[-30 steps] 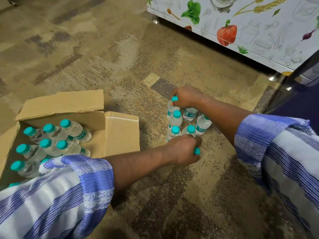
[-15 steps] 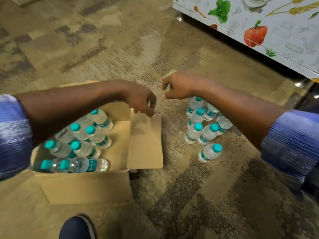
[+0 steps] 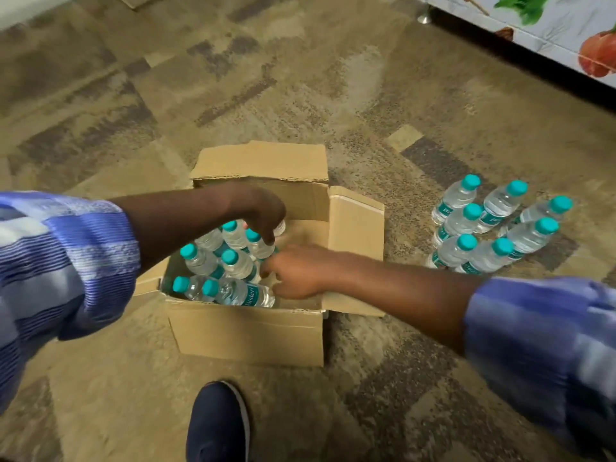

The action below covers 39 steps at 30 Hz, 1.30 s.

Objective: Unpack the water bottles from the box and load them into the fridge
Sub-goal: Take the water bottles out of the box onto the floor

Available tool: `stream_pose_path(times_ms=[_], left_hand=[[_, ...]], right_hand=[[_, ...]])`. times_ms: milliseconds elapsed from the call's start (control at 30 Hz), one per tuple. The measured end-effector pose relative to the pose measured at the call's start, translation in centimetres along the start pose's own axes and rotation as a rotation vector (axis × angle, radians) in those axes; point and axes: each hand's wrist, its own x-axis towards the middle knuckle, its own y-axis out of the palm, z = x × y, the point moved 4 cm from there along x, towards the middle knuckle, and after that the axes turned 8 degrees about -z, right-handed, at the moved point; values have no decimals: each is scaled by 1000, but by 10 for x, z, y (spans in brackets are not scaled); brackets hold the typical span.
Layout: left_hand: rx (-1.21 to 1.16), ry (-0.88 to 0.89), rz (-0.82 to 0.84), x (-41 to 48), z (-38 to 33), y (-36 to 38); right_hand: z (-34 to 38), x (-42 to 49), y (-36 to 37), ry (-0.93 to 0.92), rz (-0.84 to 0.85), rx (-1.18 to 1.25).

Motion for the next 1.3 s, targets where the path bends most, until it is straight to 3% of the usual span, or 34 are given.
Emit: stream_pose_path(times_ms=[133, 367, 467, 900, 1133, 1300], left_hand=[[65, -3, 30, 3, 8, 16], [-89, -39, -22, 6, 20, 25], [-105, -28, -46, 6, 20, 26], [-167, 20, -173, 9, 19, 28], [-491, 86, -230, -10, 31, -19], [-777, 162, -345, -38, 30, -80]], right_hand=[[36, 14, 23, -139, -160, -26], [79, 35, 30, -382, -213, -145], [80, 37, 29, -286, -163, -144], [32, 25, 20, -186, -99, -185], [-29, 10, -48, -8, -65, 65], [-69, -35, -151, 180, -285, 290]])
